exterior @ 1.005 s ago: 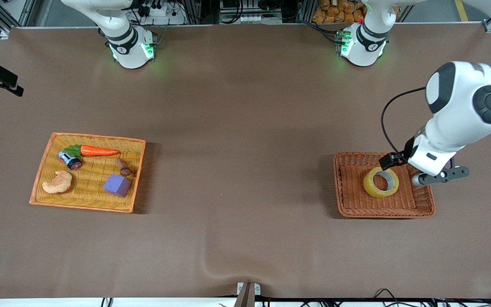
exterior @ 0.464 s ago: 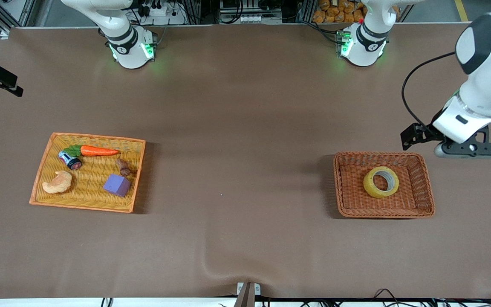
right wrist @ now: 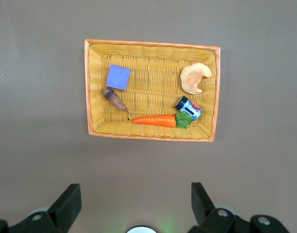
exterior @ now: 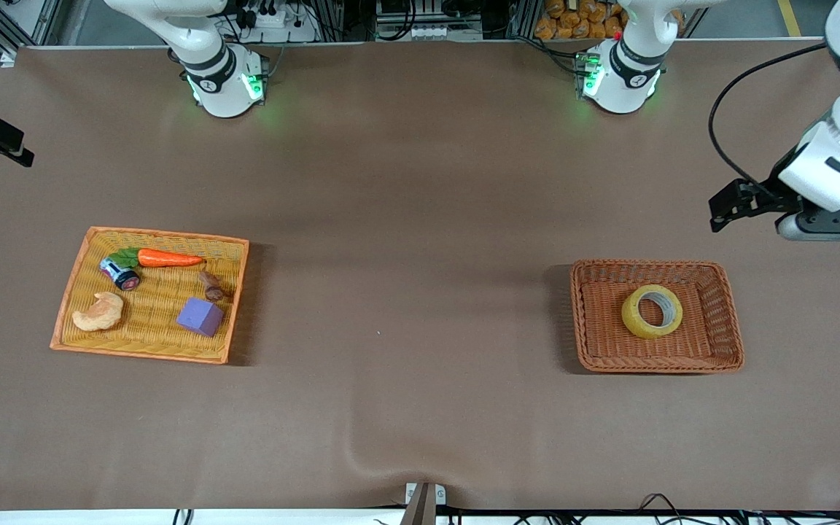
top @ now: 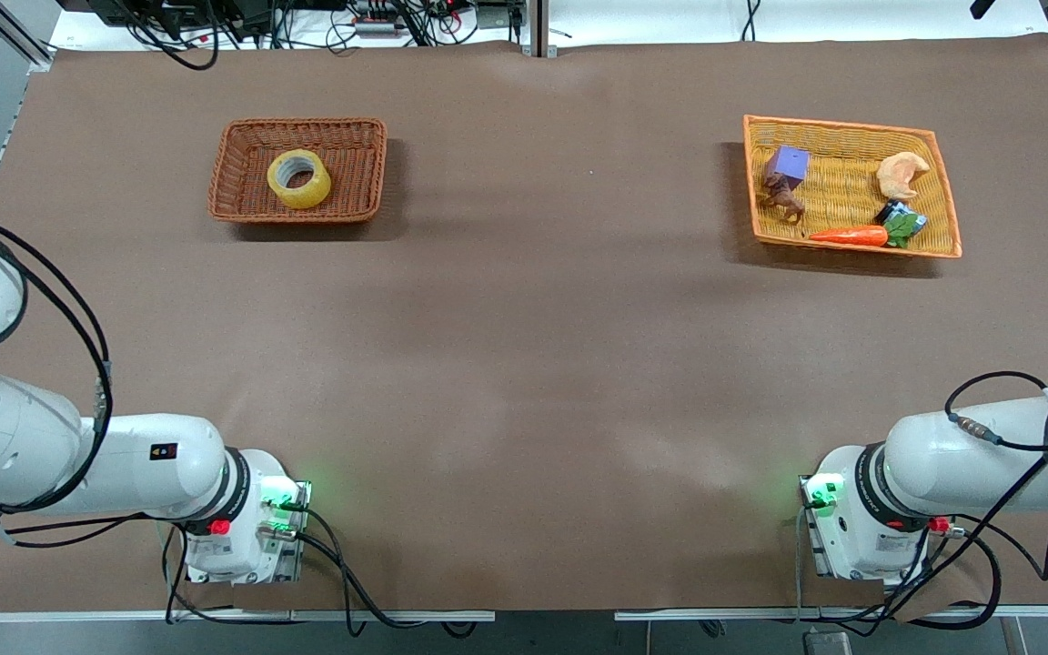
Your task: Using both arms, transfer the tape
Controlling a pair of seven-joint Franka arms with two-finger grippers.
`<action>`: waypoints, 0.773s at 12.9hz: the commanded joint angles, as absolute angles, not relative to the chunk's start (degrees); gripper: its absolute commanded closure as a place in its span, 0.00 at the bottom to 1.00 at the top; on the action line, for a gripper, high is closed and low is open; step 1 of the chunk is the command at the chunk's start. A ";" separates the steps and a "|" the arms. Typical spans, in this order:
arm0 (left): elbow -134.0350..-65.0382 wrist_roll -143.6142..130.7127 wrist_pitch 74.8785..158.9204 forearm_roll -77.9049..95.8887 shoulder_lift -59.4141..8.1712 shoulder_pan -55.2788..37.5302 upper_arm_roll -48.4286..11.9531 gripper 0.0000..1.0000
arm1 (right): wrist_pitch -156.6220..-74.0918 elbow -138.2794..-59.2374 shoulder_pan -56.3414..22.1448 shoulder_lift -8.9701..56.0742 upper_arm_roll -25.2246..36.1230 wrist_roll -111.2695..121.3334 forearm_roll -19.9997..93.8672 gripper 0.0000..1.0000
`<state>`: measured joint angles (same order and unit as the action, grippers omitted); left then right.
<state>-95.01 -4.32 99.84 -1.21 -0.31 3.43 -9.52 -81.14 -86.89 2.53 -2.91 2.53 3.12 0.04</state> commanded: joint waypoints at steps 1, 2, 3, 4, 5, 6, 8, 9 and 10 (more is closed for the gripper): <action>-90.27 -2.81 94.93 0.26 -0.70 4.39 -9.58 0.00 | -81.21 -86.22 3.52 -2.37 1.84 3.60 -0.53 0.00; -90.09 -2.90 94.75 0.35 -0.62 5.00 -9.58 0.00 | -81.12 -86.22 3.69 -2.37 1.85 3.60 -0.53 0.00; -90.00 -3.16 94.40 0.53 -0.35 5.01 -9.41 0.00 | -80.95 -86.22 4.74 -2.37 1.93 3.69 -0.44 0.00; -90.00 -3.16 93.26 0.53 -0.26 5.01 -9.32 0.00 | -80.95 -86.22 5.62 -2.37 1.85 3.69 -0.35 0.00; -89.91 -2.55 91.95 0.53 -0.26 4.92 -8.53 0.00 | -81.03 -86.13 5.62 -2.37 1.85 3.60 -0.44 0.00; -89.91 -2.55 91.41 0.44 -0.18 4.31 -7.74 0.00 | -80.86 -86.22 5.71 -2.37 1.93 3.43 -0.53 0.00; -90.00 -2.29 91.23 0.53 -0.18 2.56 -6.34 0.00 | -80.60 -86.13 5.80 -2.64 1.93 2.99 -0.44 0.00; -89.91 -2.37 89.84 0.53 -0.18 -0.50 -3.54 0.00 | -80.51 -86.13 5.80 -2.64 1.93 2.90 -0.44 0.00; -89.83 -2.29 89.22 0.53 -0.09 -2.88 -0.99 0.00 | -80.59 -86.13 5.80 -2.64 1.93 2.90 -0.44 0.00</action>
<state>-90.80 -3.56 91.47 -0.48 -0.31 1.33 -5.22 -81.15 -86.89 4.81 -2.64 2.72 3.09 0.01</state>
